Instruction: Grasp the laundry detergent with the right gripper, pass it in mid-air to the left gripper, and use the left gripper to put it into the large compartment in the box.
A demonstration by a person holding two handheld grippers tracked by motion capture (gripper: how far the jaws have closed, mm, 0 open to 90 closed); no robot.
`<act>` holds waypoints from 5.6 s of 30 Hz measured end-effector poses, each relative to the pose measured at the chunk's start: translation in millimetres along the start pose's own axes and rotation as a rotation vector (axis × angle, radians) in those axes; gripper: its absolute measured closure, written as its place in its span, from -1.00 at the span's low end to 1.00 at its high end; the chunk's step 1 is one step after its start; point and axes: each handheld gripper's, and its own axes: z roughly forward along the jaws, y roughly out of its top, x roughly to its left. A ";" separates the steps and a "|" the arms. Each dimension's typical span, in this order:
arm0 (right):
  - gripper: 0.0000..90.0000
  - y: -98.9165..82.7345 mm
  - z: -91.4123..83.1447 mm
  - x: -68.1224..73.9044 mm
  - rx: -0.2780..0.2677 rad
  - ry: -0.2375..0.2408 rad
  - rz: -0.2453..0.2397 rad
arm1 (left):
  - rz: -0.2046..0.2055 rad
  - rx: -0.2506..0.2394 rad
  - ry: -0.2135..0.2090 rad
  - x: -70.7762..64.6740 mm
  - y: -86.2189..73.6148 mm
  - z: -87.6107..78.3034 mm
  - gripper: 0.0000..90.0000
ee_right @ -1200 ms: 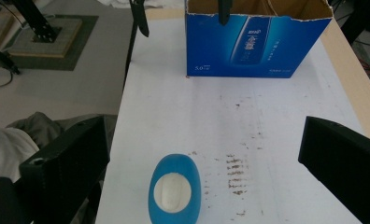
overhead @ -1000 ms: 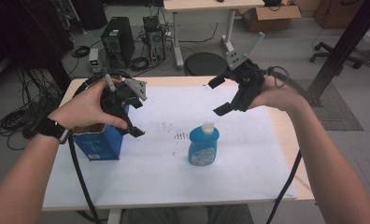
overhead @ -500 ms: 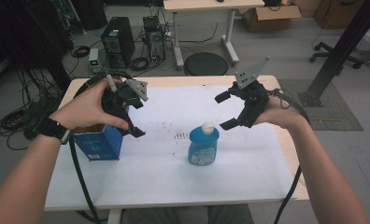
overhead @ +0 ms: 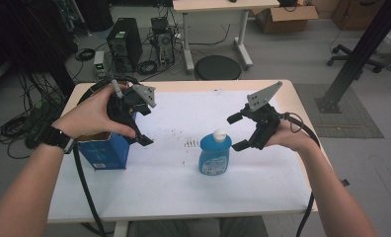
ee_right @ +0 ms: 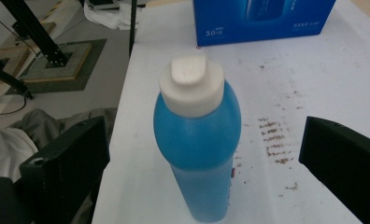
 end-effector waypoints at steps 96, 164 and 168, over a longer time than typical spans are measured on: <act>-0.06 -48.8 67.5 -1.2 -0.035 -0.078 -0.022 | 0.019 0.000 -0.018 -1.9 7.0 6.4 -0.91; -0.04 115.0 104.1 20.4 0.127 0.015 -0.156 | 0.033 0.008 0.019 -21.4 63.0 -15.9 -0.87; -0.04 114.5 102.8 20.5 0.121 0.007 -0.155 | 0.030 0.021 0.016 -22.5 65.6 -11.3 -0.77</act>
